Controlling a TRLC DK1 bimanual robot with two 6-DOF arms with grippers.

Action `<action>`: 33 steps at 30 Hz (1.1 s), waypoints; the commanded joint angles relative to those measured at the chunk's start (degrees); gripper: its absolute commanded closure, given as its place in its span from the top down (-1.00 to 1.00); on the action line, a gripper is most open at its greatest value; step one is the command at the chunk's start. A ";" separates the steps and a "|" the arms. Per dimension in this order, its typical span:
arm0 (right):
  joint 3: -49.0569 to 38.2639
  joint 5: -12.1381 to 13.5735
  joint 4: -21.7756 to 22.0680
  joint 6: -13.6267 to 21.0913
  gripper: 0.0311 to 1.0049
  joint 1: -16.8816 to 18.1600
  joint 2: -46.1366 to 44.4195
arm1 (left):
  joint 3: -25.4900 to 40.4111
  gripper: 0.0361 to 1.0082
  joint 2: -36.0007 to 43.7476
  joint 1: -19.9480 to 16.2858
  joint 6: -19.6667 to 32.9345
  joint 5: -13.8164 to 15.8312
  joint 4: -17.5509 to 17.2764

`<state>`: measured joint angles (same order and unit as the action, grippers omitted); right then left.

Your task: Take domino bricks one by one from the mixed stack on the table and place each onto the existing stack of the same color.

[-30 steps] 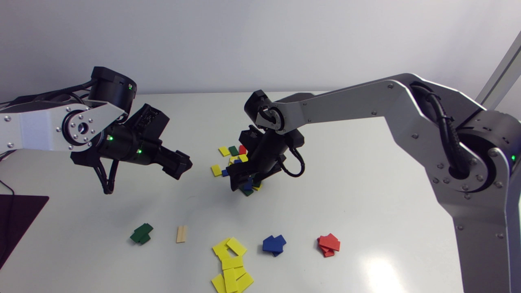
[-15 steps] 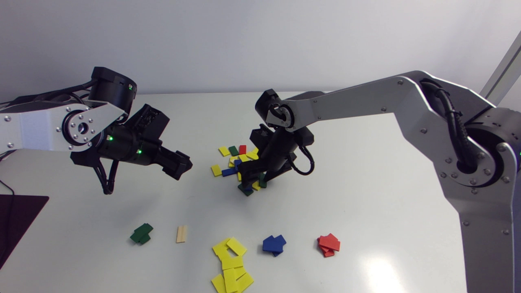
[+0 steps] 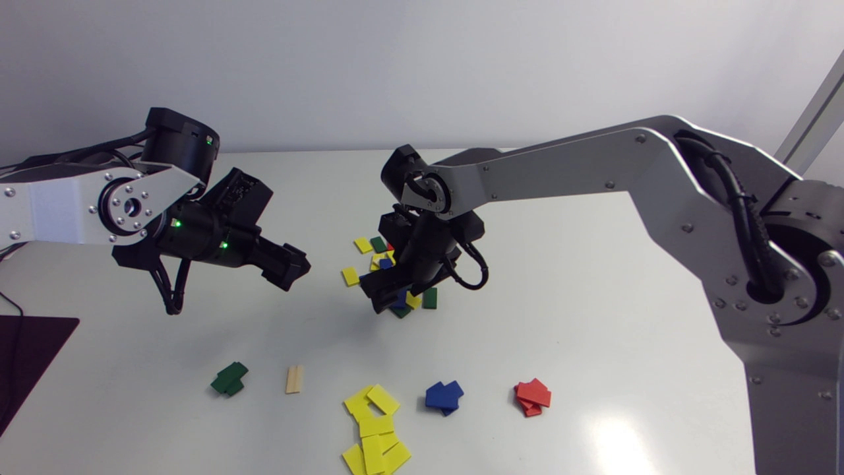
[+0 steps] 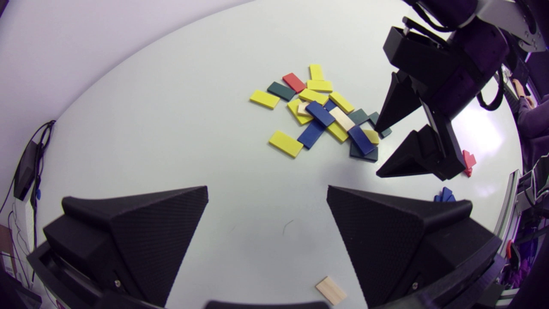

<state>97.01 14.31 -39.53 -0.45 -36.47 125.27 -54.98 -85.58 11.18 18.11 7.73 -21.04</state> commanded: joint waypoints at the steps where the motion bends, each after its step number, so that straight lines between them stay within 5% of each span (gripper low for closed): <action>1: 1.60 -0.68 -1.08 -0.78 0.86 -0.71 -0.73 | -0.39 0.96 1.38 -0.72 -0.71 0.62 -0.58; 22: 9.60 -5.16 -6.97 -1.13 0.73 0.17 8.50 | -0.39 0.96 1.82 -0.72 -0.18 0.97 -1.37; 33: 13.11 -5.96 -10.04 -0.17 0.31 0.87 10.78 | -0.48 0.96 1.82 -0.72 -0.27 1.24 -1.37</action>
<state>108.81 8.71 -47.97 -0.62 -35.83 133.40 -54.98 -84.58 10.87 18.13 8.60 -21.89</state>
